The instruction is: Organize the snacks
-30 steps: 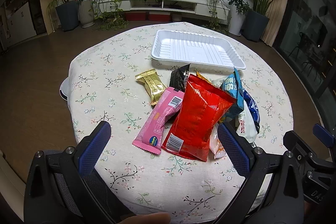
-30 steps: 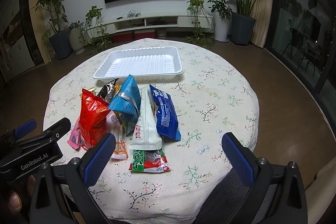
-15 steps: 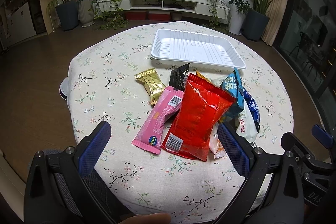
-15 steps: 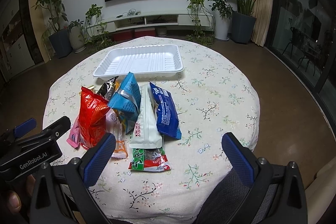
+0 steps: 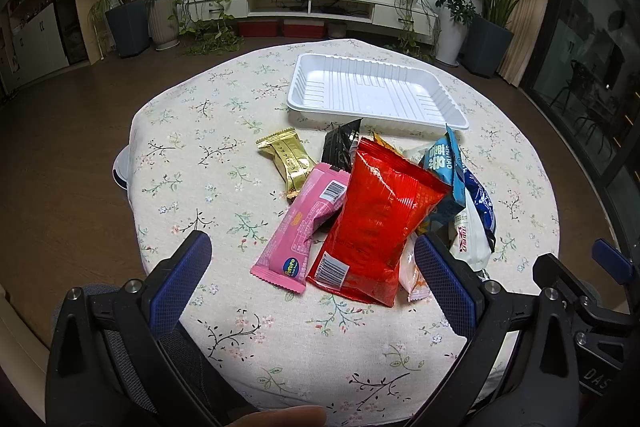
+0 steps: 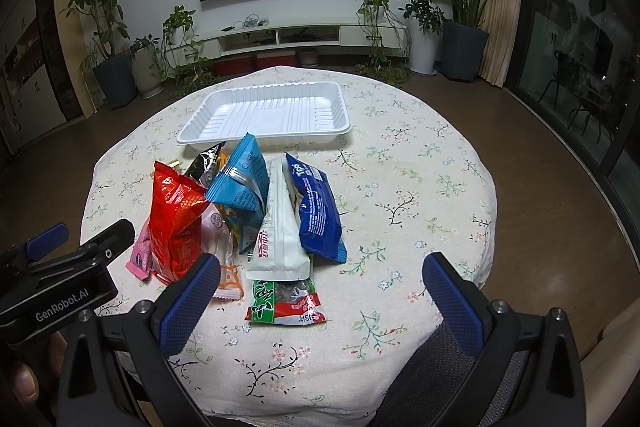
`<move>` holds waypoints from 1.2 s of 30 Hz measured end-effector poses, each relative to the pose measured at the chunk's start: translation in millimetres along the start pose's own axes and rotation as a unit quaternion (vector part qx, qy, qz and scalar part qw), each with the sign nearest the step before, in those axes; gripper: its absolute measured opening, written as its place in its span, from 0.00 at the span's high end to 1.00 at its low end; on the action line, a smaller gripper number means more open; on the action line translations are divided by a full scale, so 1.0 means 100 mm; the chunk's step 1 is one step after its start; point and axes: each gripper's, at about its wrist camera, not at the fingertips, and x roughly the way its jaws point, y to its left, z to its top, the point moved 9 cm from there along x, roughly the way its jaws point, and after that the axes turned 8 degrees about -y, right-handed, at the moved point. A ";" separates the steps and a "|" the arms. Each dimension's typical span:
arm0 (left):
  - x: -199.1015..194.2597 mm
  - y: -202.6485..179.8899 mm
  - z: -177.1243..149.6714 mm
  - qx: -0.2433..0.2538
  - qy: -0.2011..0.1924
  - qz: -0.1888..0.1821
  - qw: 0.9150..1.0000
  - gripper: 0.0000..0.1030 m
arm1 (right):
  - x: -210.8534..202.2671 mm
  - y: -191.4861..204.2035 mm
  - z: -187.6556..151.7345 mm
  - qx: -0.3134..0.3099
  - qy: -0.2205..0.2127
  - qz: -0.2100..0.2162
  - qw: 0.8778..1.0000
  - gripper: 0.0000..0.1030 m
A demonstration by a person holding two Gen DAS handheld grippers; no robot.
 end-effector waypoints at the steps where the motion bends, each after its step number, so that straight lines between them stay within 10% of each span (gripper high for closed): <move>1: 0.00 0.00 0.00 0.000 0.000 0.000 1.000 0.00 | 0.00 0.00 0.00 0.000 0.001 0.000 1.000 0.00; 36: 0.05 -0.01 -0.06 0.001 0.002 0.000 1.000 0.00 | 0.03 0.03 -0.09 -0.003 0.018 0.002 1.000 0.00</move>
